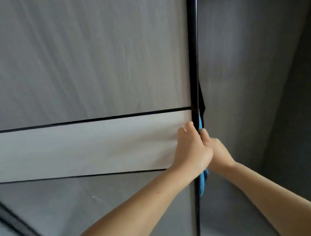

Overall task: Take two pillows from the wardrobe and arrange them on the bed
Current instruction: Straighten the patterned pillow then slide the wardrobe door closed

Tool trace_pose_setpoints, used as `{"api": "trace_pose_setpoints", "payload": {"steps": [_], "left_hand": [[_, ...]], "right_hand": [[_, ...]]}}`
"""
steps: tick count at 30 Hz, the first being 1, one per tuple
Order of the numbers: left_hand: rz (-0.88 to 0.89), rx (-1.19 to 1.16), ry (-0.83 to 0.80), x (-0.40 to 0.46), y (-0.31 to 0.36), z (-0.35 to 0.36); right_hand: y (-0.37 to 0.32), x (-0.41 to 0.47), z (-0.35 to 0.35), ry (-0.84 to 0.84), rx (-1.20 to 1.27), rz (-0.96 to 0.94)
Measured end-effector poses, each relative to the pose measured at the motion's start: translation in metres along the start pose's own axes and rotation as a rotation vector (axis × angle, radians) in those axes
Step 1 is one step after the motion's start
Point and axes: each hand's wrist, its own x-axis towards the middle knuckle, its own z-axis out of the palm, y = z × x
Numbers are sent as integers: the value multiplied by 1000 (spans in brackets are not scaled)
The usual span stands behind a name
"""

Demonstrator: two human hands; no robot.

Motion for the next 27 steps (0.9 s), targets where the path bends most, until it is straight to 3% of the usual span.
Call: {"api": "trace_pose_setpoints", "payload": {"steps": [3, 5, 9, 11, 13, 15, 17, 20, 27], "left_hand": [[119, 82, -219, 1, 16, 15], [260, 219, -268, 3, 23, 23], [579, 585, -30, 12, 26, 30], [659, 728, 86, 23, 25, 28], [694, 877, 208, 33, 24, 21], [674, 958, 312, 43, 23, 14], [651, 993, 374, 49, 26, 13], [673, 1016, 387, 57, 40, 27], [741, 995, 421, 70, 95, 91]], "right_hand": [[29, -14, -24, 39, -98, 104], [48, -23, -41, 84, -151, 156], [87, -37, -74, 180, -229, 253], [106, -44, -89, 210, -190, 324], [118, -51, -103, 346, -96, 333], [116, -52, -120, 594, -111, 233], [109, -48, -138, 689, -281, 61], [110, -35, -160, 591, -494, -111], [182, -33, -202, 443, -540, -73]]}}
